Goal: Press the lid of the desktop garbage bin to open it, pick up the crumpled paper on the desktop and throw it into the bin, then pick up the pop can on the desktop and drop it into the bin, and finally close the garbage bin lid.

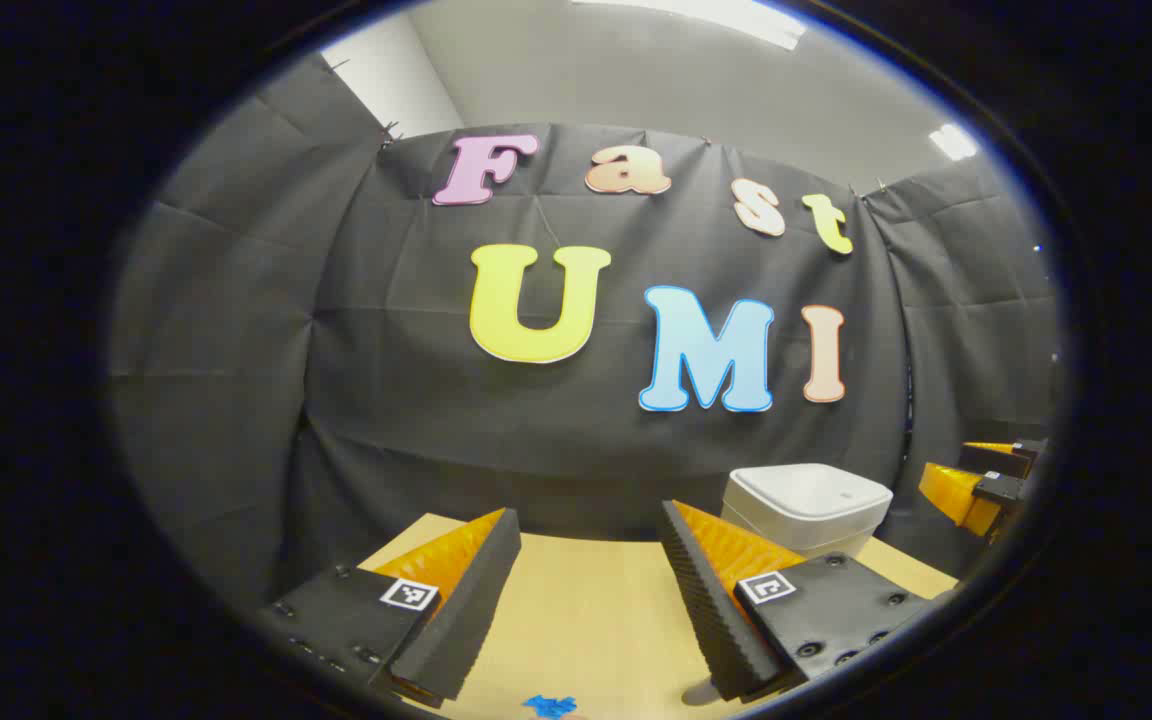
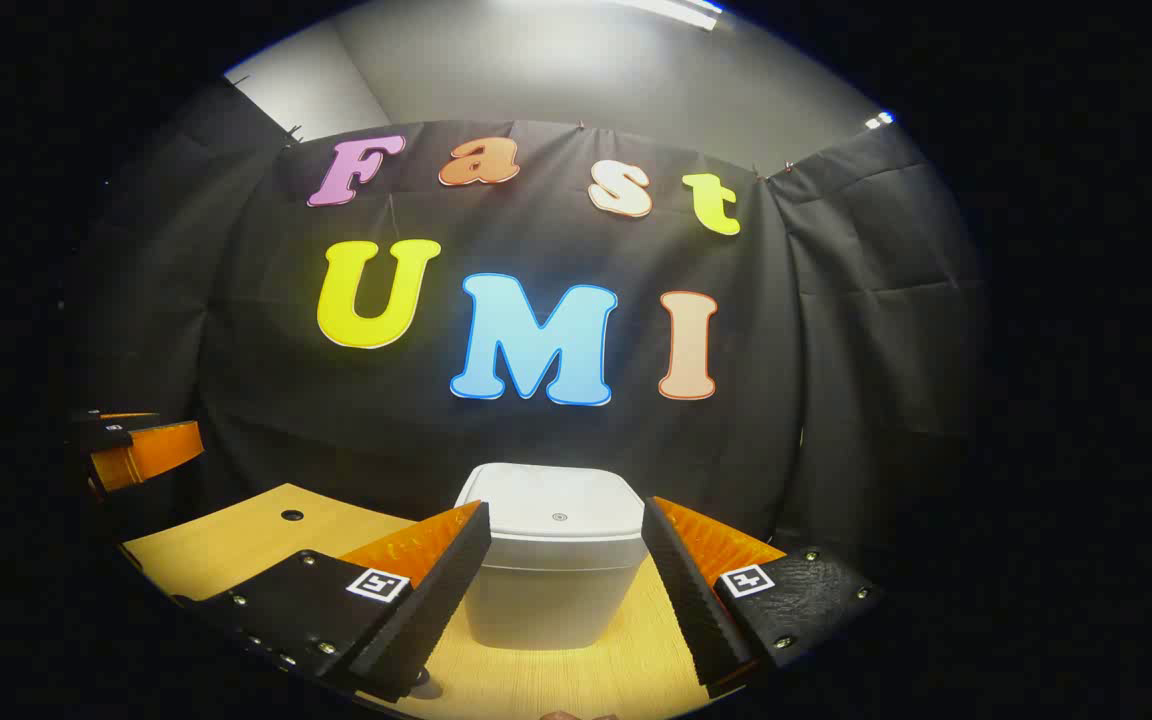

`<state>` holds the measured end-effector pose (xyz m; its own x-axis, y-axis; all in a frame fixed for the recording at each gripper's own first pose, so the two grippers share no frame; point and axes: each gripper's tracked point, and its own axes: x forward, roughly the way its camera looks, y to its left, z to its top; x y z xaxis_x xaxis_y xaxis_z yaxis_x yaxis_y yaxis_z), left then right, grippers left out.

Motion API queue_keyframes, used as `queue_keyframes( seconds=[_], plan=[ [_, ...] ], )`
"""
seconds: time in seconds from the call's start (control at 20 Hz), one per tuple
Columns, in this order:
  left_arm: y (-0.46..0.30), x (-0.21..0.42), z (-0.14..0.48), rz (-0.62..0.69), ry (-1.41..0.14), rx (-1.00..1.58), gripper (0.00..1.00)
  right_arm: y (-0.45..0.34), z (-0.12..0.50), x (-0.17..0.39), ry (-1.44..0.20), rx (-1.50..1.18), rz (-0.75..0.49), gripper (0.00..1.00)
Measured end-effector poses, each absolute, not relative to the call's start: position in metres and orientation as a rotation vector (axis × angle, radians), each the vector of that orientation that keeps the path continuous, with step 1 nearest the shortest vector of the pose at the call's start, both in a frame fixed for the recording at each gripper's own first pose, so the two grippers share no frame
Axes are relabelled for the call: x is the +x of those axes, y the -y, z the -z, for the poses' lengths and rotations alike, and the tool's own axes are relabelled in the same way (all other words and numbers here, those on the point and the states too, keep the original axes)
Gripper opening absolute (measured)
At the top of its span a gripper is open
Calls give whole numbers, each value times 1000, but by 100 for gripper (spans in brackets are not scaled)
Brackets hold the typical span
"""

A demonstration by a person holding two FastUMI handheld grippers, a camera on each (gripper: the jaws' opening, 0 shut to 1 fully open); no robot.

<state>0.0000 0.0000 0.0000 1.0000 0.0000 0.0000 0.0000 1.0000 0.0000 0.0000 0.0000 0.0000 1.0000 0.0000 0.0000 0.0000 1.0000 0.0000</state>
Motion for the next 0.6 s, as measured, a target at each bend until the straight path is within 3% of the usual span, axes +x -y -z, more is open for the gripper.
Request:
queue_keyframes(
  seconds=[0.05, 0.1, 0.6],
  plan=[
    [-1, 0, 1, -4, -4, 1, 94, 0, 0, 0, 0, -5, -4, 97],
    [-2, 1, 2, -6, -8, 0, 100, 1, -1, 1, 0, -11, -5, 98],
    [8, 1, 11, 13, -49, 8, 100, 0, 0, 10, -1, -18, -22, 97]
  ],
)
